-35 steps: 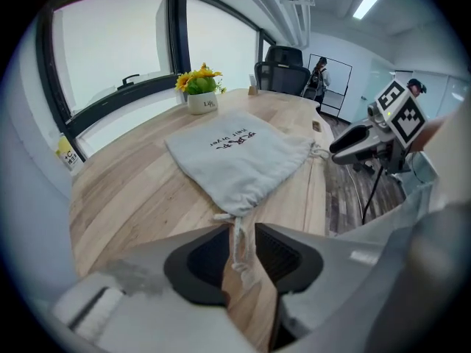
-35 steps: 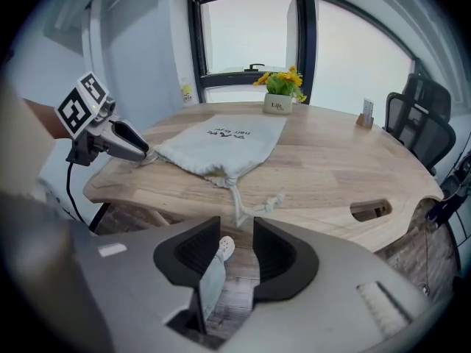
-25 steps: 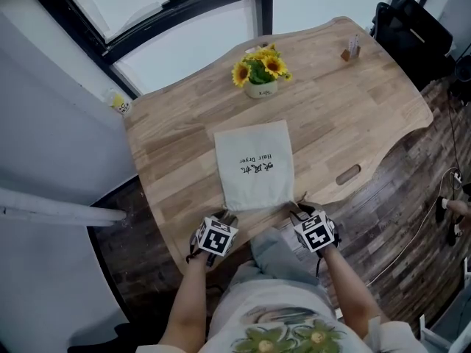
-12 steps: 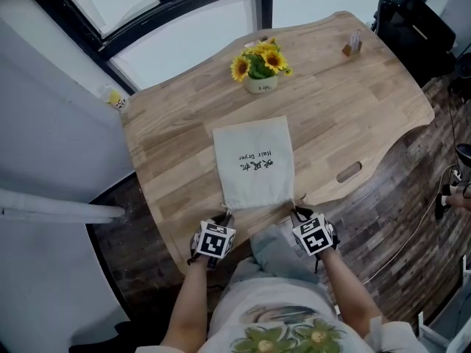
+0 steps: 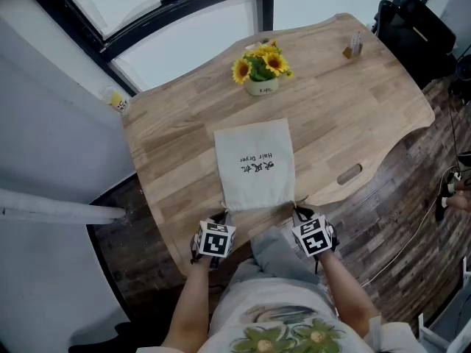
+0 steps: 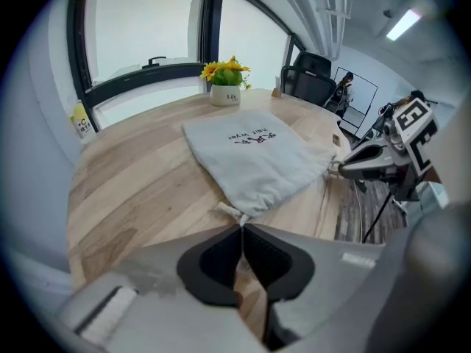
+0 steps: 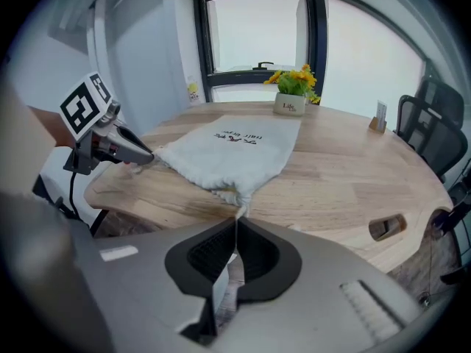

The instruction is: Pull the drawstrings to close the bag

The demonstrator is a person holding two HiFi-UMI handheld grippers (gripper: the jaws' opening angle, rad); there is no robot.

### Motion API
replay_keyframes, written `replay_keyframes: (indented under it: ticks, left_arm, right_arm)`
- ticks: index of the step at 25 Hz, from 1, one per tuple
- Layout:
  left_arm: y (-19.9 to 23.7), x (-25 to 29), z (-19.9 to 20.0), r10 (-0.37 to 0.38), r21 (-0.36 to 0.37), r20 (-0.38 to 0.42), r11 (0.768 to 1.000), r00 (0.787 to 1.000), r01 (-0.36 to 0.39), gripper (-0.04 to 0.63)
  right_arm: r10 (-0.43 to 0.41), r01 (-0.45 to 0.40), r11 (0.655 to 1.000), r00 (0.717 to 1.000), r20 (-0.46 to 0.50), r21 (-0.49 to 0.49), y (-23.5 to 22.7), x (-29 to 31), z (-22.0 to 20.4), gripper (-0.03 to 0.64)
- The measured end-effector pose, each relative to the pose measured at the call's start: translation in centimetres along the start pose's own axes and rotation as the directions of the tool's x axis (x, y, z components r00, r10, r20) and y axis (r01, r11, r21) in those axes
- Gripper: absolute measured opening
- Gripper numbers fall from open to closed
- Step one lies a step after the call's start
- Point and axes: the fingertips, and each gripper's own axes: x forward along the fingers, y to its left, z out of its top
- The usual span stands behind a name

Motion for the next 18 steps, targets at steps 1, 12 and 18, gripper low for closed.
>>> replay_keyframes:
  ticks: [1, 12, 18]
  left_arm:
    - [0.2, -0.3, 0.3, 0.016, 0.008, 0.013, 1.000, 1.000, -0.016, 0.017]
    - [2.4, -4.2, 3.7, 0.153, 0.024, 0.187, 0.987, 0.971, -0.160, 0.017]
    - [3.5, -7.1, 6.4, 0.243, 0.005, 0.290, 0.967, 0.926, -0.255, 0.017]
  right_arm:
    - [-0.019, 0.019, 1.000, 1.000, 0.009, 0.001, -0.3, -0.2, 0.1, 0.008]
    - [-0.183, 0.192, 0.981, 0.967, 0.176, -0.034, -2.2, -4.0, 3.7, 0.006]
    - [-0.253, 0.265, 0.964, 0.930, 0.266, -0.011, -2.7, -6.5, 6.3, 0.006]
